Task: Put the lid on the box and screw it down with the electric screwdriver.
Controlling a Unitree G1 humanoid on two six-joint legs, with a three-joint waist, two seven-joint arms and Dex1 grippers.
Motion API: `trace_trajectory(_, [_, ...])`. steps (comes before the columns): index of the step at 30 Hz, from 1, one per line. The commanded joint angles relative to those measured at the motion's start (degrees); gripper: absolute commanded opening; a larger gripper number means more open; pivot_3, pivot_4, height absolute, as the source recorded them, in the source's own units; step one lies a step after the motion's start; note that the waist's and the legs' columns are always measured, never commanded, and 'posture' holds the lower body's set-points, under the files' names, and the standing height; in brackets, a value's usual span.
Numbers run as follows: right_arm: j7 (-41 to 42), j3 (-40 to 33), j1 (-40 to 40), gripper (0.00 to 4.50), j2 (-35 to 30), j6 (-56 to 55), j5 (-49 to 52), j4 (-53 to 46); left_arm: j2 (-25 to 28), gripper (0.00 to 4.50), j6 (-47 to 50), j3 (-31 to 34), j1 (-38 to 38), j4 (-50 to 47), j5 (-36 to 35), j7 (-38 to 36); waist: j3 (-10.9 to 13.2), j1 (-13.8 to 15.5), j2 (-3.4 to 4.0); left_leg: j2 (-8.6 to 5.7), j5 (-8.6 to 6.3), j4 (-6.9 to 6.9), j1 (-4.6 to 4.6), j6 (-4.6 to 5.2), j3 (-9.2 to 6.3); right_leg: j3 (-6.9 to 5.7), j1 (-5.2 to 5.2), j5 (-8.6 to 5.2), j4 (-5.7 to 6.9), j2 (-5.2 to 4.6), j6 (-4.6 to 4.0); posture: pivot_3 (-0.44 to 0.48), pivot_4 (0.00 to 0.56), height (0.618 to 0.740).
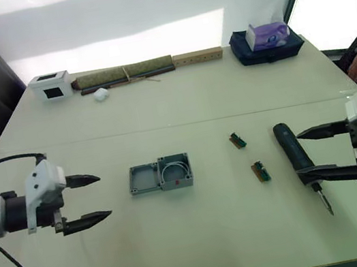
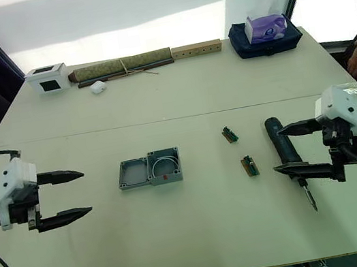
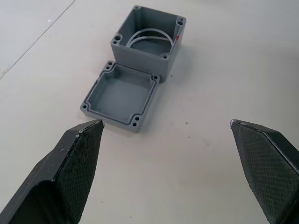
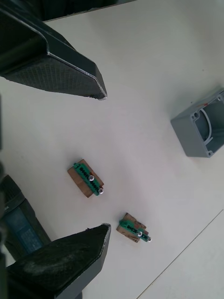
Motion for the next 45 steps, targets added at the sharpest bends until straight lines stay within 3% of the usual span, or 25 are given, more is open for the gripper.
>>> trace_trajectory(1, [0.3, -1.1, -1.4, 4.50, -0.9, -0.7, -0.4, 0.0, 0.5, 4.44, -0.6, 2.1, -0.2, -0.5, -0.3, -0.4, 0.0, 0.0, 0.00, 0.00, 0.00, 0.00, 0.00, 0.00, 0.00, 0.00, 0.00, 0.00, 0.01, 0.00, 0.00, 0.000, 0.150, 0.740])
trace_trajectory(14, [-1.1, -0.5, -3.0, 4.50, -0.7, 1.2, 0.9, -1.2, 0.4, 4.44, -1.1, -0.9, -4.2, -0.3, 0.1, 0.3, 0.0, 0.0, 0.01, 0.00, 0.02, 0.36, 0.01, -0.02, 0.00, -0.01, 0.01, 0.00, 0.37, 0.00, 0.01, 0.000, 0.150, 0.740])
trace_trajectory(21, [-3.8, 2.2, -6.5, 4.50, -1.7, 4.4, 2.3, -2.2, -1.2, 4.44, -1.4, -13.2, -16.1, 0.1, 2.9, 0.2, 0.0, 0.2, 0.01, 0.00, 0.02, 0.66, 0.08, -0.02, 0.00, 0.02, 0.02, -0.09, 0.83, 0.00, -0.16, 0.000, 0.150, 0.740])
trace_trajectory(26, [-5.1, 5.7, -10.5, 4.50, -2.0, 4.9, 3.2, -2.4, -5.8, 4.44, -1.3, -24.3, -27.8, 1.7, 5.7, -1.7, 0.0, 0.0, 0.01, -0.02, 0.03, 0.74, 0.02, -0.01, -0.01, 0.01, 0.00, 0.00, 0.85, 0.01, 0.00, 0.000, 0.150, 0.740])
trace_trajectory(30, [-5.7, 7.3, -12.2, 4.50, -1.8, 4.9, 3.1, -2.5, -8.5, 4.44, -1.9, -29.3, -32.2, 3.5, 8.0, -3.0, 0.0, -0.2, 0.00, -0.02, 0.04, 0.74, 0.01, 0.00, -0.01, 0.00, -0.03, 0.03, 0.90, 0.16, 0.06, 0.000, 0.150, 0.740])
trace_trajectory(32, [-7.1, 7.0, -12.5, 4.50, -1.1, 5.2, 3.3, -3.5, -14.1, 4.44, -8.2, -38.3, -38.1, 8.8, 17.6, -2.2, 0.0, 0.0, 0.03, 0.00, 0.04, 0.74, 0.01, 0.01, -0.01, 0.00, -0.04, 0.03, 0.95, 0.23, 0.08, 0.000, 0.150, 0.740])
trace_trajectory(34, [-8.2, 6.6, -12.6, 4.50, -0.6, 5.7, 3.7, -4.3, -17.8, 4.44, -12.0, -43.4, -41.7, 13.2, 23.8, -1.4, 0.0, 0.7, 0.01, -0.03, 0.11, 0.85, -0.02, 0.11, -0.06, -0.09, 0.01, 0.06, 1.01, 0.36, 0.15, 0.000, 0.150, 0.740])
trace_trajectory(44, [-11.5, 3.5, -9.4, 4.50, 1.2, 8.1, 4.9, -8.5, -24.8, 4.44, -17.5, -47.6, -43.4, 21.6, 29.7, -2.2, 0.2, 0.1, -0.22, 0.02, 0.12, 0.91, -0.01, 0.13, -0.03, 0.04, -0.04, 0.12, 1.09, 0.42, 0.25, 0.000, 0.150, 0.740])
trace_trajectory(45, [-11.7, 3.3, -9.3, 4.50, 1.3, 8.3, 5.0, -8.7, -25.1, 4.21, -17.5, -47.7, -43.5, 21.8, 30.2, -2.0, 0.2, 0.1, -0.23, 0.02, 0.12, 0.92, -0.01, 0.13, -0.03, 0.04, -0.04, 0.12, 1.10, 0.42, 0.25, 0.000, 0.150, 0.740])
